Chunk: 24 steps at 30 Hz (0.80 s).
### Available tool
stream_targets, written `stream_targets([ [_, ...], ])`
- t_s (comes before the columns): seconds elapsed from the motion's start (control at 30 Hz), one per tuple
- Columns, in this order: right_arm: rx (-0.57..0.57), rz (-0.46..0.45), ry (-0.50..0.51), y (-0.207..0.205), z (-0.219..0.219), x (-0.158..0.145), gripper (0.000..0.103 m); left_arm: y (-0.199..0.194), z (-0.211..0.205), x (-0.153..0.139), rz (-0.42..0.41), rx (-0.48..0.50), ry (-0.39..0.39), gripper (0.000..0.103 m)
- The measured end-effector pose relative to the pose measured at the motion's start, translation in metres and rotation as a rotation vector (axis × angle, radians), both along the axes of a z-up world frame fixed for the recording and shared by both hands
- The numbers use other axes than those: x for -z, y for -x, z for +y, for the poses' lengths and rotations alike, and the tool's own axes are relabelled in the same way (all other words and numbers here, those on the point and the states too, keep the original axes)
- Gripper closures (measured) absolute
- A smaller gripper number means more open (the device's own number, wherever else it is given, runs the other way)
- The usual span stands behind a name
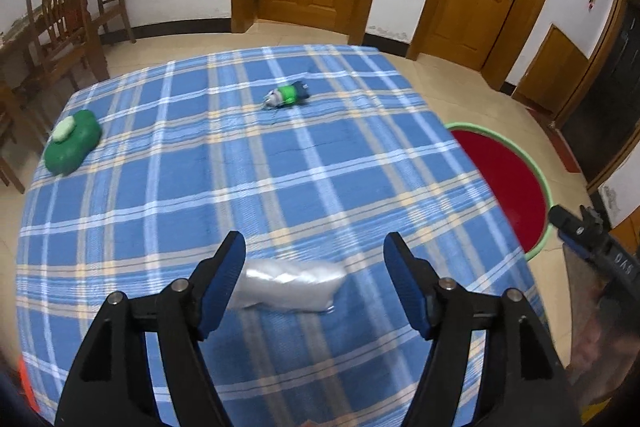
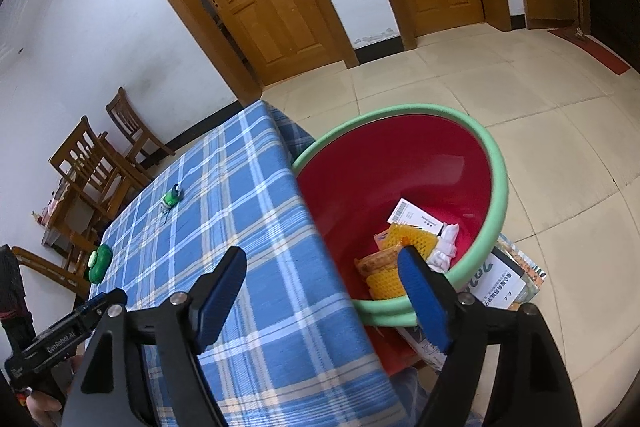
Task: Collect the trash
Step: 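Grasp the white wrapped package with the left tool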
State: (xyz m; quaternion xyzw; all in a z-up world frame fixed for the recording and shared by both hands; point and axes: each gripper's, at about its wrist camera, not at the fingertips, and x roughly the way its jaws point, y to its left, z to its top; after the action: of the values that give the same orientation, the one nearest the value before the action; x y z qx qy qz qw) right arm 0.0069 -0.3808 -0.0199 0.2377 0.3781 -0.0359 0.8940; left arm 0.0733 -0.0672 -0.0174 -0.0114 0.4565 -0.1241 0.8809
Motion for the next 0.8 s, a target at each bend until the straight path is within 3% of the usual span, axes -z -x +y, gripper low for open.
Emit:
stream_targets([
  [0.33,-0.028,0.005,0.016,-0.001,0.016,-0.002,0.02,0.004,0.009,0.023,0.018,0.0,-0.09,0.027],
  [0.8,-0.051,0.028,0.026,-0.004,0.029,0.002,0.02,-0.002,0.014,0.047,0.07,-0.016,-0.006,0.027],
])
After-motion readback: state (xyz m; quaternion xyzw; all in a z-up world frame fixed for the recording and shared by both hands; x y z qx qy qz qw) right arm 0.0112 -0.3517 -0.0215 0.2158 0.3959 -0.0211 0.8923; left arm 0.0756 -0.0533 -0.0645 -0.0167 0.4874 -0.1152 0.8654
